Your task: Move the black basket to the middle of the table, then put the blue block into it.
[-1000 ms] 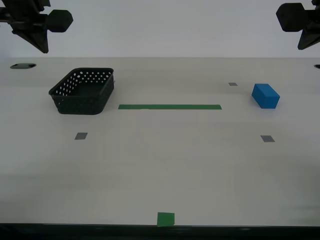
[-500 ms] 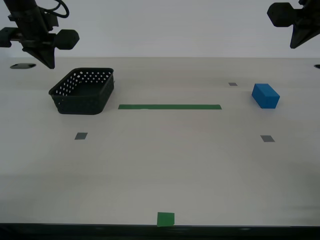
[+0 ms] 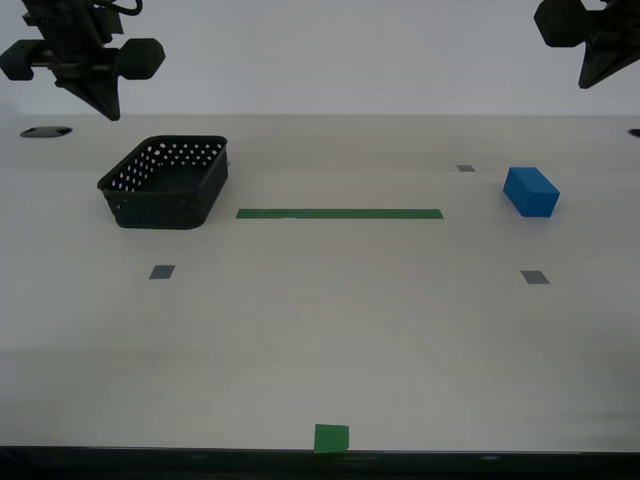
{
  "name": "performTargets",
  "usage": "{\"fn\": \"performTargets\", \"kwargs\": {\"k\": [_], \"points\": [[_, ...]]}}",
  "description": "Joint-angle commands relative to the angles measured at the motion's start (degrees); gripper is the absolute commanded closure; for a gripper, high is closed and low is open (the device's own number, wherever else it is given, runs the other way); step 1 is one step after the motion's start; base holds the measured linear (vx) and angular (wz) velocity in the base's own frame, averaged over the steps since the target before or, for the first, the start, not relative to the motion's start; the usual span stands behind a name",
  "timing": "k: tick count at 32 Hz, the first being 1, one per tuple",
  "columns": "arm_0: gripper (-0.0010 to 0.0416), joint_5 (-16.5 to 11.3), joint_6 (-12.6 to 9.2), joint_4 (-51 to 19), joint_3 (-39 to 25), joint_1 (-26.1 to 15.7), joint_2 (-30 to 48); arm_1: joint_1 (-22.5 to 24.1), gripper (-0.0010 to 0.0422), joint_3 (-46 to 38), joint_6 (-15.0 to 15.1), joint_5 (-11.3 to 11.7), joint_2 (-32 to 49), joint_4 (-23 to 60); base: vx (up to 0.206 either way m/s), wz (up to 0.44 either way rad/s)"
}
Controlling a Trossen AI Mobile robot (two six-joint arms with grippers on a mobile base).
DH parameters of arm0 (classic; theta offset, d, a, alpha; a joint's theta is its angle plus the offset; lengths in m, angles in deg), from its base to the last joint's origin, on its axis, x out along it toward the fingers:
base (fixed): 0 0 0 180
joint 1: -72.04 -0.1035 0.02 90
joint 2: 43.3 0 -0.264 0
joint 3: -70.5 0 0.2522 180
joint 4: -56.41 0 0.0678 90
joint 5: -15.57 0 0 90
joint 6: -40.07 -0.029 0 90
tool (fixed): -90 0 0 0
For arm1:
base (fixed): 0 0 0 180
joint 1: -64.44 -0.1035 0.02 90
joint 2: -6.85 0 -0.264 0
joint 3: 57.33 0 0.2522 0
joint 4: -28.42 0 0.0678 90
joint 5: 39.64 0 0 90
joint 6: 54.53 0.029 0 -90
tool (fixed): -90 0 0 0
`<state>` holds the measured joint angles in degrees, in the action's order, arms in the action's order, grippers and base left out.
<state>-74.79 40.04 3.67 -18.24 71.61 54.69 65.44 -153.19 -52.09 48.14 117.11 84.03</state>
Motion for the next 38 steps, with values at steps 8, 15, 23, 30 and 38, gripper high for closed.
{"fn": "performTargets", "kwargs": {"k": [8,15,23,30,38], "points": [[0.0403,0.00,-0.87,1.27,-0.04,0.00,0.09,0.46,0.0294,0.76,-1.92,0.02,0.11,0.98,0.000,0.000],[0.0403,0.00,-1.03,1.25,-0.04,0.00,0.09,1.11,0.0183,4.22,-3.52,0.48,2.95,-3.28,0.000,0.000],[0.0403,0.00,-1.05,1.16,-0.04,-0.02,0.09,1.77,0.0230,2.34,-4.96,0.46,12.76,-4.44,0.000,0.000],[0.0403,0.00,-1.05,1.25,-0.04,-0.04,0.09,2.40,0.0421,1.07,-5.11,1.55,13.09,-5.09,0.000,0.000],[0.0403,0.00,-1.05,1.27,-0.04,-0.04,0.09,3.23,0.0414,-1.16,-4.87,1.57,13.03,-2.93,0.000,0.000]]}}
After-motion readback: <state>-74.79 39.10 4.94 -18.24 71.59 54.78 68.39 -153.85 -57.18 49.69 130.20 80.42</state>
